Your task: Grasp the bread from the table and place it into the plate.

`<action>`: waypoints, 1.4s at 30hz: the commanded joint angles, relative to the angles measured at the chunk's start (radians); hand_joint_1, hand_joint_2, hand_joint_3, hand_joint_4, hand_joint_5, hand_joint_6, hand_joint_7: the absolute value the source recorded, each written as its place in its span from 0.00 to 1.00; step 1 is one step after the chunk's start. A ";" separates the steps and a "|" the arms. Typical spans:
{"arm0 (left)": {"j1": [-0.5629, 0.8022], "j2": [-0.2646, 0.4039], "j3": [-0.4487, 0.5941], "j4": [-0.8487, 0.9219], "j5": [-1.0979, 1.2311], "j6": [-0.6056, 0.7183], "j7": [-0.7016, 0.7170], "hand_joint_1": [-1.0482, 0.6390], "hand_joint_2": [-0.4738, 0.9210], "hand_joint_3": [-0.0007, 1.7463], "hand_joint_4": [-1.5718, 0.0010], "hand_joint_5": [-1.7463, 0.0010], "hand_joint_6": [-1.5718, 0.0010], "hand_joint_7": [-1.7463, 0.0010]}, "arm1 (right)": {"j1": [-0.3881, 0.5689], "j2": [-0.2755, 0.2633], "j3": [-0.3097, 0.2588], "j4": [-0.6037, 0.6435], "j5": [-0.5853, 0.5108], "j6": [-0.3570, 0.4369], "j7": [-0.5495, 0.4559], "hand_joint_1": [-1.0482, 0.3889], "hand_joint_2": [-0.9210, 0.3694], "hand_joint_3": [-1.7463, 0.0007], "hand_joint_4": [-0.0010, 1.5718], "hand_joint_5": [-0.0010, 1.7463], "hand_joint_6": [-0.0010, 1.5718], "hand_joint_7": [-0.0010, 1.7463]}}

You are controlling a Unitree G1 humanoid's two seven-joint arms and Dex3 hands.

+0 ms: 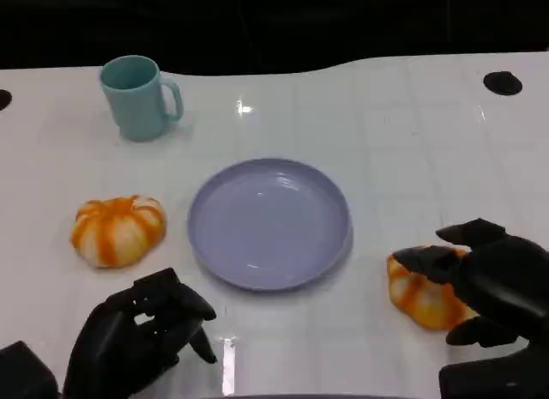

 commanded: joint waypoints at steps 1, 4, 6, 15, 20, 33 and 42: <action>0.012 0.012 0.003 -0.017 0.006 0.005 0.012 0.19 1.00 0.11 0.48 0.11 0.48 0.33 | -0.034 0.001 0.017 0.052 -0.005 0.015 -0.029 0.39 0.08 0.99 0.12 0.16 0.23 0.00; 0.017 0.010 0.003 -0.026 0.005 0.015 0.017 0.18 1.00 0.12 0.48 0.12 0.48 0.34 | -0.053 0.007 0.033 0.098 -0.001 0.020 -0.048 0.38 0.06 0.99 0.12 0.15 0.23 0.00; 0.022 0.008 0.001 -0.036 0.003 0.023 0.021 0.18 1.00 0.11 0.48 0.12 0.48 0.35 | -0.066 0.013 0.042 0.128 0.006 0.025 -0.058 0.38 0.05 0.99 0.13 0.15 0.23 0.00; 0.035 0.011 -0.006 -0.074 -0.002 0.051 0.022 0.20 1.00 0.12 0.49 0.12 0.49 0.36 | -0.126 0.039 0.085 0.241 0.001 0.043 -0.110 0.36 0.00 0.99 0.19 0.13 0.26 0.01; 0.040 0.011 -0.005 -0.086 -0.002 0.050 0.019 0.22 1.00 0.13 0.51 0.10 0.51 0.34 | -0.157 0.051 0.094 0.281 0.014 0.050 -0.116 0.36 0.00 0.98 0.23 0.13 0.28 0.02; 0.057 0.007 -0.008 -0.127 0.001 0.064 0.032 0.25 1.00 0.15 0.55 0.05 0.56 0.28 | -0.293 0.132 0.088 0.644 0.082 -0.163 -0.553 0.70 0.33 0.44 0.59 0.96 0.71 0.53; 0.071 0.006 -0.010 -0.146 0.004 0.060 0.035 0.28 1.00 0.17 0.58 0.02 0.59 0.23 | -0.406 0.163 0.129 0.874 0.075 -0.254 -0.818 0.66 0.46 0.25 0.62 1.00 0.49 1.00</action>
